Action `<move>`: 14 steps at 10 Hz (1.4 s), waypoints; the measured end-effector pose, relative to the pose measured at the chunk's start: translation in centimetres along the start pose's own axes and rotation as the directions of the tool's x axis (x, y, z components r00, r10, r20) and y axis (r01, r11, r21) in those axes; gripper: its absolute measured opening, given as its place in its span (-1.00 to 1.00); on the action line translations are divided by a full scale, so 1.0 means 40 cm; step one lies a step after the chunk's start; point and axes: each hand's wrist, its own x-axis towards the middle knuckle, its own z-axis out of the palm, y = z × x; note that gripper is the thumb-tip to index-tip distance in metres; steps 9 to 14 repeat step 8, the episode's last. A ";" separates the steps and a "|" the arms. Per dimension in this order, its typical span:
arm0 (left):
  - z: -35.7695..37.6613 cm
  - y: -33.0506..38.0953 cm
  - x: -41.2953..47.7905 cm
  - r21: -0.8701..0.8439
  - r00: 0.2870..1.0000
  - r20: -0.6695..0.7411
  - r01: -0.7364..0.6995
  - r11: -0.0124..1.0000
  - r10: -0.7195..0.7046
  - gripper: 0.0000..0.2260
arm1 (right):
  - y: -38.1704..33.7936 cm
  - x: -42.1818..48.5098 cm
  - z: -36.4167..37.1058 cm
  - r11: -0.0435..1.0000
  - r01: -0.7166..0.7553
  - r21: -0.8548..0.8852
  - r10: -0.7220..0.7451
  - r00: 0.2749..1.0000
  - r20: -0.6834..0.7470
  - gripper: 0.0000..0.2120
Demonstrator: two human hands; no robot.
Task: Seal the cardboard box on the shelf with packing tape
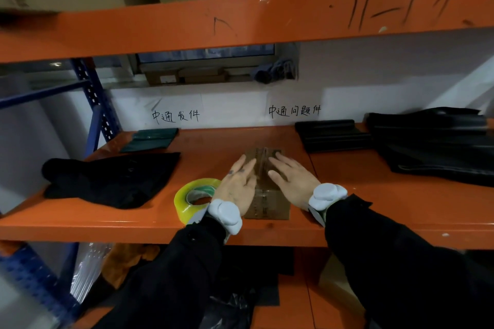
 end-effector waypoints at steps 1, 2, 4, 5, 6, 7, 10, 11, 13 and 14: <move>0.029 0.007 0.024 0.107 0.989 0.147 -0.031 0.994 0.015 -0.56 | -0.014 0.036 0.023 0.997 0.015 -0.077 -0.006 0.992 0.124 -0.53; 0.031 -0.002 0.041 0.148 0.984 0.180 -0.018 0.989 -0.009 -0.56 | -0.008 0.060 0.027 0.991 0.016 -0.136 0.006 0.987 0.162 -0.53; 0.022 -0.019 0.045 0.218 0.988 0.156 -0.025 0.976 -0.010 -0.57 | 0.010 0.057 0.003 0.970 -0.021 -0.243 0.045 0.995 0.092 -0.54; 0.017 -0.015 0.049 0.167 0.984 0.177 -0.026 0.986 -0.004 -0.58 | 0.000 0.061 0.012 0.976 -0.013 -0.218 0.034 0.995 0.090 -0.54; 0.019 -0.002 0.045 0.138 0.980 0.196 0.004 0.990 -0.031 -0.58 | -0.022 0.053 0.010 0.975 0.011 -0.221 0.014 0.993 0.114 -0.54; 0.008 0.009 0.041 0.130 0.986 0.164 0.013 0.991 -0.034 -0.58 | -0.021 0.048 -0.007 0.987 -0.022 -0.158 0.044 0.989 0.139 -0.54; -0.009 0.038 0.030 0.126 0.995 0.091 0.027 0.992 -0.038 -0.60 | -0.009 0.029 -0.022 0.996 -0.089 -0.030 0.090 0.995 0.048 -0.55; -0.009 0.038 0.030 0.126 0.995 0.091 0.027 0.992 -0.038 -0.60 | -0.009 0.029 -0.022 0.996 -0.089 -0.030 0.090 0.995 0.048 -0.55; -0.009 0.038 0.030 0.126 0.995 0.091 0.027 0.992 -0.038 -0.60 | -0.009 0.029 -0.022 0.996 -0.089 -0.030 0.090 0.995 0.048 -0.55; -0.009 0.038 0.030 0.126 0.995 0.091 0.027 0.992 -0.038 -0.60 | -0.009 0.029 -0.022 0.996 -0.089 -0.030 0.090 0.995 0.048 -0.55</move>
